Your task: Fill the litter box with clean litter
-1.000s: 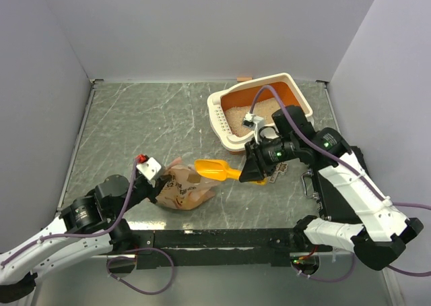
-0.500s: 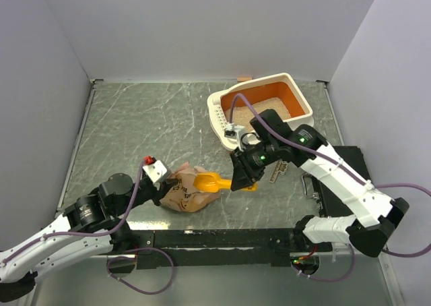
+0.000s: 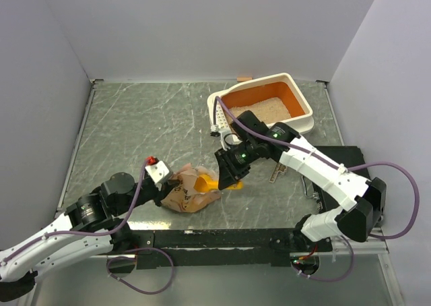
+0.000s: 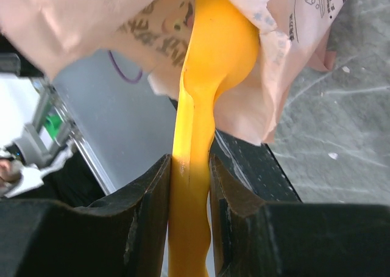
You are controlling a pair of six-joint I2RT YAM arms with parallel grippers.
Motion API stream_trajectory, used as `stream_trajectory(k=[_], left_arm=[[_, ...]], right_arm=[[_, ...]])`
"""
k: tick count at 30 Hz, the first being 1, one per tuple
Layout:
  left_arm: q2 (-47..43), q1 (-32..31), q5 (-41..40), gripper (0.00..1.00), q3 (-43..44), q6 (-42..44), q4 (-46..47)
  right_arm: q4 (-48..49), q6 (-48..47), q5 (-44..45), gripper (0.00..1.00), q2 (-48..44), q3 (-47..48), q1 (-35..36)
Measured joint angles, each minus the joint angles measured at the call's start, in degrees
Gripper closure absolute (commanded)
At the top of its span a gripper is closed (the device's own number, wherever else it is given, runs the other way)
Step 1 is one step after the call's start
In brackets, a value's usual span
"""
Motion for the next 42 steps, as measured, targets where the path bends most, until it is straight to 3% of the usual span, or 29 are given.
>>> stream_trajectory(k=[15, 21, 26, 35, 42], left_arm=[[0.3, 0.0, 0.5, 0.99, 0.0, 0.0, 0.6], [0.3, 0.0, 0.6, 0.99, 0.0, 0.0, 0.7], [0.3, 0.0, 0.6, 0.99, 0.0, 0.0, 0.7], [0.2, 0.0, 0.7, 0.99, 0.0, 0.0, 0.7], [0.4, 0.0, 0.7, 0.99, 0.0, 0.0, 0.7]], right_arm=[[19.7, 21.4, 14.9, 1.00, -7.1, -10.2, -0.2], [23.0, 25.3, 17.6, 1.00, -9.7, -13.6, -0.2], [21.9, 24.0, 17.0, 1.00, -8.5, -12.6, -0.3], [9.8, 16.1, 12.4, 1.00, -0.9, 2.8, -0.9], [8.3, 14.2, 10.4, 1.00, 5.4, 4.7, -0.9]])
